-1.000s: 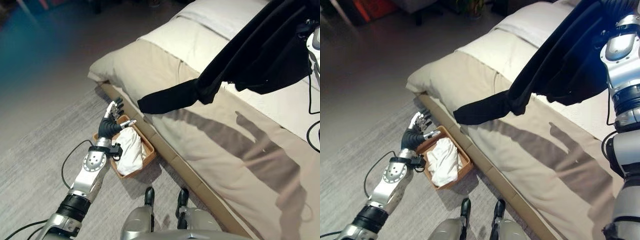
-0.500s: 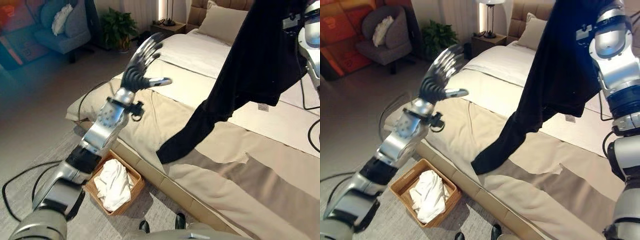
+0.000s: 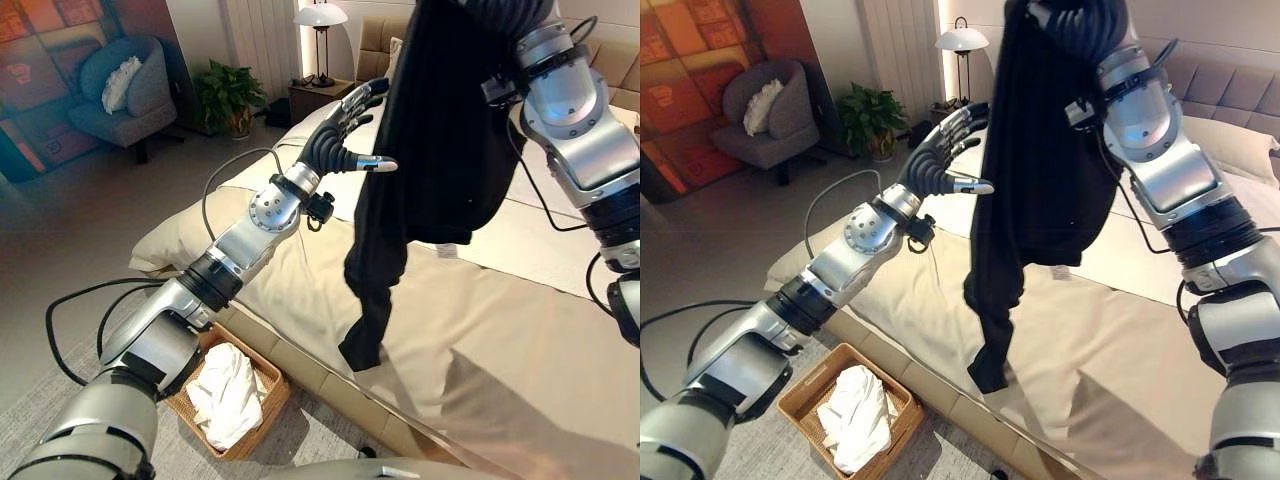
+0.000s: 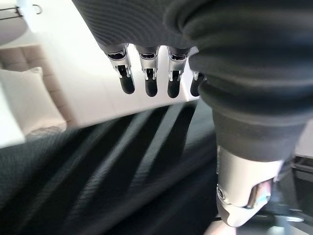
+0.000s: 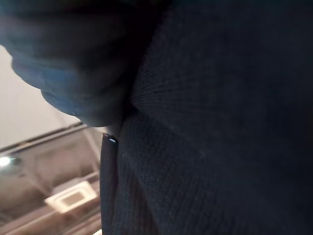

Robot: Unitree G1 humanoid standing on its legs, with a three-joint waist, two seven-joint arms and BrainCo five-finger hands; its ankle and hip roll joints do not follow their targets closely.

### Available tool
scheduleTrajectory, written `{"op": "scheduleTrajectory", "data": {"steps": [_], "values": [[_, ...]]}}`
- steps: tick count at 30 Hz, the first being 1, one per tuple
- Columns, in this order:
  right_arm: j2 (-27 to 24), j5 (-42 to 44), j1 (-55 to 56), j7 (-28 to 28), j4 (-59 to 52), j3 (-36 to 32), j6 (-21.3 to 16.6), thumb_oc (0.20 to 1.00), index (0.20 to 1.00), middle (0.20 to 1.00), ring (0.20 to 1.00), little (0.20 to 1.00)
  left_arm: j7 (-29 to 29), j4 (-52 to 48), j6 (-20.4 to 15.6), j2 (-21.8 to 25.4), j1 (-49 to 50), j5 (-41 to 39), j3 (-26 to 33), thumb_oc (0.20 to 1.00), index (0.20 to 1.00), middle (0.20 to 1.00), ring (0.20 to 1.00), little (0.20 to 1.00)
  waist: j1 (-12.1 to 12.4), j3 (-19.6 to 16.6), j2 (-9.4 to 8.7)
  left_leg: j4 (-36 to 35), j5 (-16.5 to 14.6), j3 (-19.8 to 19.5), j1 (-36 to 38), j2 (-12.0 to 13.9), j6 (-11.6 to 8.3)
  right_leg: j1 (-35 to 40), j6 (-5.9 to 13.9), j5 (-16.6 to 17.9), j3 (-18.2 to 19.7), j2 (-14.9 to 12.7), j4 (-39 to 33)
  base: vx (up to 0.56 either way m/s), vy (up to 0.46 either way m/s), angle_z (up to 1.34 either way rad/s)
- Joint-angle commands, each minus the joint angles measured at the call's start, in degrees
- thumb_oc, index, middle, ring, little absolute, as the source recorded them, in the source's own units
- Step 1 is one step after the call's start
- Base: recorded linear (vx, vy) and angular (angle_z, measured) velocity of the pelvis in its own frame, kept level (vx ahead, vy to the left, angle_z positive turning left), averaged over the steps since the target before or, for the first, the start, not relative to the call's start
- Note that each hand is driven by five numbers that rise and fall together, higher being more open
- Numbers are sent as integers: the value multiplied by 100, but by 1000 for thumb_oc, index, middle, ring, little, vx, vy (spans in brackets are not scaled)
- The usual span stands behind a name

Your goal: Pick up clothes into the bucket

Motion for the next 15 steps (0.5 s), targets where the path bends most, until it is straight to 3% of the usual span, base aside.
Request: {"op": "scheduleTrajectory", "data": {"steps": [1, 10, 15], "values": [[-63, 231, -239, -12, -97, -25, -393, 200, 200, 200, 200, 200, 55, 556, -96, -99, -871, -329, -311, 1000, 1000, 1000, 1000, 1000, 82, -261, -314, 336, -459, 37, -9, 140, -118, 244, 698, -374, -216, -615, 349, 0, 0, 0], [223, 363, -224, 167, -645, 60, -497, 200, 200, 200, 200, 200, 169, 1048, 14, -557, -958, -34, -376, 1000, 1000, 1000, 1000, 1000, 85, -209, -319, 351, -472, -1, -7, 125, -103, 274, 692, -381, -247, -626, 357, 0, 0, 0], [299, 583, -258, 303, -755, 219, -457, 200, 200, 200, 200, 200, -531, 501, 143, -342, -1010, -1379, -775, 1000, 1000, 1000, 1000, 1000, 67, -213, -290, 343, -457, -4, -12, 115, -110, 270, 696, -358, -262, -622, 343, 0, 0, 0]]}}
